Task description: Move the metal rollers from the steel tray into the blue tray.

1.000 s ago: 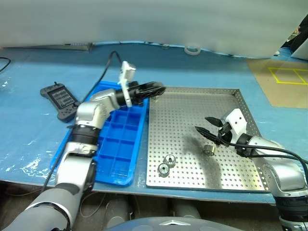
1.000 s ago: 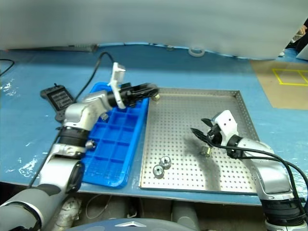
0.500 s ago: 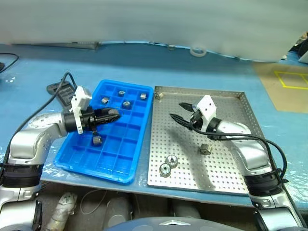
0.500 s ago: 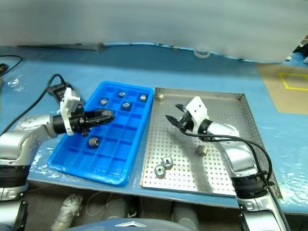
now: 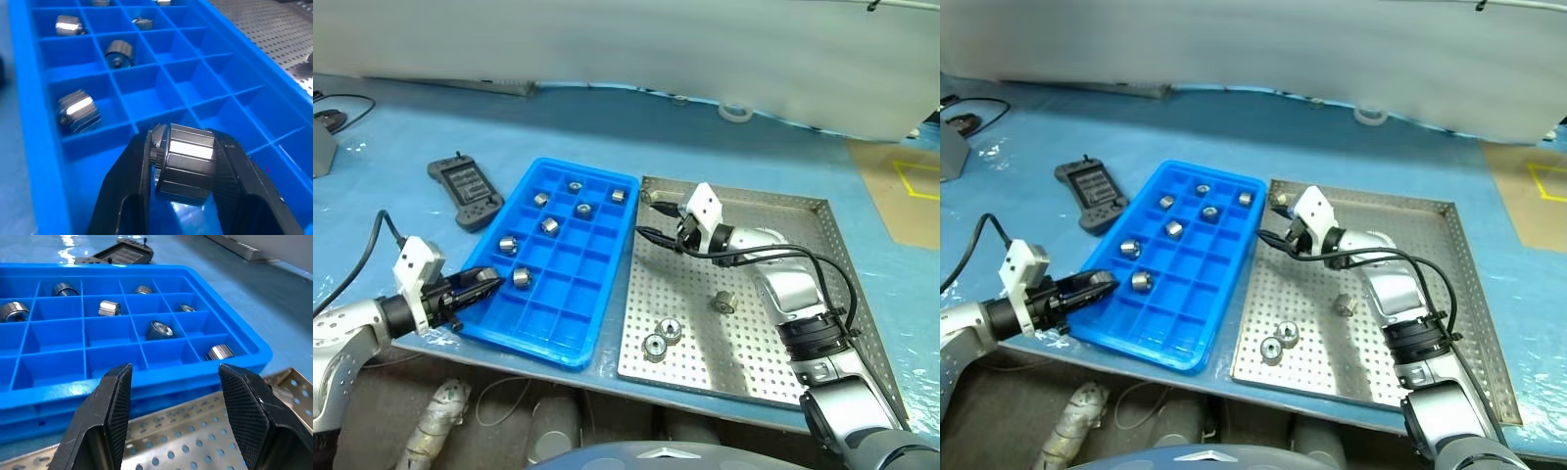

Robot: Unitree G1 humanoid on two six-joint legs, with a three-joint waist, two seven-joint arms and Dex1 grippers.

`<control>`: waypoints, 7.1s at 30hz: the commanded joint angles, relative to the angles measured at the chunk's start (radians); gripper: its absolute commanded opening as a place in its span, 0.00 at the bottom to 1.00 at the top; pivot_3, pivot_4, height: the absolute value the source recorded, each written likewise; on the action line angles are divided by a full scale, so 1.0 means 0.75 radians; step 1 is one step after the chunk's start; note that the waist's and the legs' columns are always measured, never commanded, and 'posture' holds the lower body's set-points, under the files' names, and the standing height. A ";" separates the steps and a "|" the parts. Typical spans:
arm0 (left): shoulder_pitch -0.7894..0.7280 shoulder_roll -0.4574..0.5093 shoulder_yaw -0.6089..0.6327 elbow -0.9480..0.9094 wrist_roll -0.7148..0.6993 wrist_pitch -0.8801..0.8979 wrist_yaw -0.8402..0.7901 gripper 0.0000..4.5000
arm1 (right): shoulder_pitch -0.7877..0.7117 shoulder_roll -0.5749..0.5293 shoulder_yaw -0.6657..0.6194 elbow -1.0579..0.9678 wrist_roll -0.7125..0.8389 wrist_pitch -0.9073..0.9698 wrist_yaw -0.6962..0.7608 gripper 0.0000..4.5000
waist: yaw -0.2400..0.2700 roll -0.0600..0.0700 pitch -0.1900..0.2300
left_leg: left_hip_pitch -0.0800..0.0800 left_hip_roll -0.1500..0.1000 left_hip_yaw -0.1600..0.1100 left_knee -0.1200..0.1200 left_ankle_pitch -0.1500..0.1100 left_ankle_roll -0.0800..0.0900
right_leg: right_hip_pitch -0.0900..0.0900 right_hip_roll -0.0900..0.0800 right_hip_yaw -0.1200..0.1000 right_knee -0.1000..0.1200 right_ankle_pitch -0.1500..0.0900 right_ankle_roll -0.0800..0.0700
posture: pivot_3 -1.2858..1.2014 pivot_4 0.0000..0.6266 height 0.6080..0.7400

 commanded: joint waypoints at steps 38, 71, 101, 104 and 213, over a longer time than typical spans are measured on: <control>-0.553 -0.055 -0.206 0.054 -0.120 0.086 0.090 0.90 | 0.055 -0.030 -0.076 0.031 -0.075 -0.101 -0.009 0.65 | 0.044 -0.010 -0.002 | 0.020 0.030 -0.001 -0.017 0.024 -0.043 | 0.000 0.032 0.002 0.011 -0.003 0.011 | 0.55 0.24 1.00; -0.859 -0.253 -0.342 0.313 -0.076 0.053 0.113 0.90 | -0.024 0.104 0.061 0.420 -0.169 -0.255 0.015 0.65 | -0.032 -0.016 -0.006 | 0.014 0.033 -0.001 -0.011 0.023 -0.043 | 0.002 0.033 0.001 0.011 0.002 0.015 | 0.53 0.24 1.00; -0.831 -0.255 -0.335 0.290 -0.074 0.061 0.177 0.91 | -0.066 0.178 0.118 0.461 -0.216 -0.326 0.176 0.27 | -0.032 -0.011 -0.003 | 0.013 0.035 -0.001 -0.012 0.023 -0.043 | 0.001 0.033 -0.001 0.011 0.003 0.013 | 0.55 0.24 1.00; -0.841 -0.240 -0.317 0.275 -0.102 0.082 0.162 0.91 | -0.060 0.141 0.105 0.391 -0.210 -0.257 0.188 0.27 | -0.030 -0.010 -0.002 | 0.013 0.034 -0.001 -0.012 0.022 -0.043 | 0.001 0.033 -0.001 0.011 0.003 0.013 | 0.55 0.24 1.00; -0.869 -0.268 -0.288 0.337 -0.052 0.035 0.269 0.91 | -0.704 0.465 -0.498 1.548 -0.090 -0.439 -0.538 0.71 | 0.003 -0.004 0.002 | 0.003 0.037 -0.006 -0.012 0.022 -0.048 | -0.003 0.030 -0.019 0.012 0.004 0.012 | 0.56 0.24 1.00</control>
